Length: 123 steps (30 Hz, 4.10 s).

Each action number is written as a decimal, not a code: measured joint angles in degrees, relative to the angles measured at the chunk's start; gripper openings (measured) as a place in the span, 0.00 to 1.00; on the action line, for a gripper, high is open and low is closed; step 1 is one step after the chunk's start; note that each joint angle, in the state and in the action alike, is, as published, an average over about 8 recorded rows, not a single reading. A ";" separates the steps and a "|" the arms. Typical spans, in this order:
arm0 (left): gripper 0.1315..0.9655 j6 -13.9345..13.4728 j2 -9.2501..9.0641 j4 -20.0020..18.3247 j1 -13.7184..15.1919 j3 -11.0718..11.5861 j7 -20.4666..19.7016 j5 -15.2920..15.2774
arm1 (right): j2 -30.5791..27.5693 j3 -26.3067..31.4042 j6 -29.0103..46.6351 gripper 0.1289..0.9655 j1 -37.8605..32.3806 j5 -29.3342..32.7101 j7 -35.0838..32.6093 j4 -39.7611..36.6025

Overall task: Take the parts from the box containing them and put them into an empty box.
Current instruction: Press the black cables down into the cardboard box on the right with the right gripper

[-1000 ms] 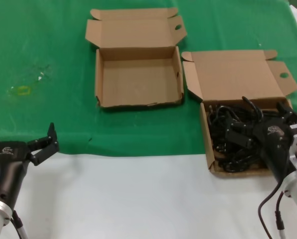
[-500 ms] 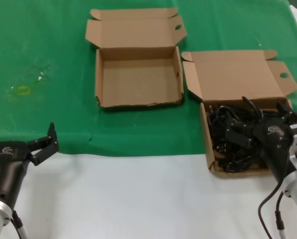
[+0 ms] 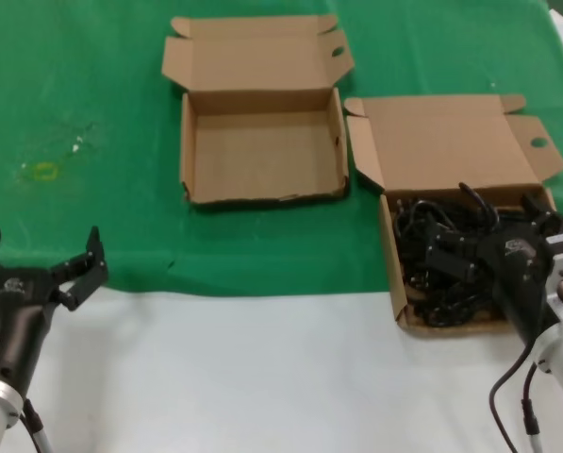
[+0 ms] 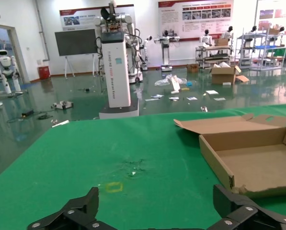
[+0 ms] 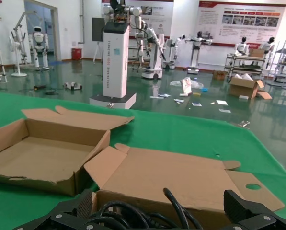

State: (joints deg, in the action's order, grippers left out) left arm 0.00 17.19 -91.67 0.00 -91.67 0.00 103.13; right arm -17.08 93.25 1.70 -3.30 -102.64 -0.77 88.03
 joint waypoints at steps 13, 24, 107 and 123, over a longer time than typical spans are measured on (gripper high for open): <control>0.66 0.00 0.00 0.00 0.00 0.00 0.00 -0.01 | -5.62 3.22 1.24 1.00 -1.76 -0.42 2.03 -0.42; 0.39 0.00 0.00 0.01 0.00 0.00 0.00 -0.01 | -21.73 13.85 2.62 1.00 -6.93 -3.35 11.58 1.49; 0.01 0.00 0.00 0.00 0.00 0.00 -0.02 -0.02 | -5.01 35.92 73.58 0.86 -76.95 30.49 -28.45 -74.43; 0.01 0.00 0.00 0.00 0.00 0.00 -0.02 -0.02 | -7.02 35.41 74.62 0.58 -75.15 31.26 -25.13 -69.07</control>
State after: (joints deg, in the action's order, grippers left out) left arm 0.00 17.19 -91.67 0.00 -91.68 -0.02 103.11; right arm -24.10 128.65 76.32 -78.45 -71.38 -25.90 18.97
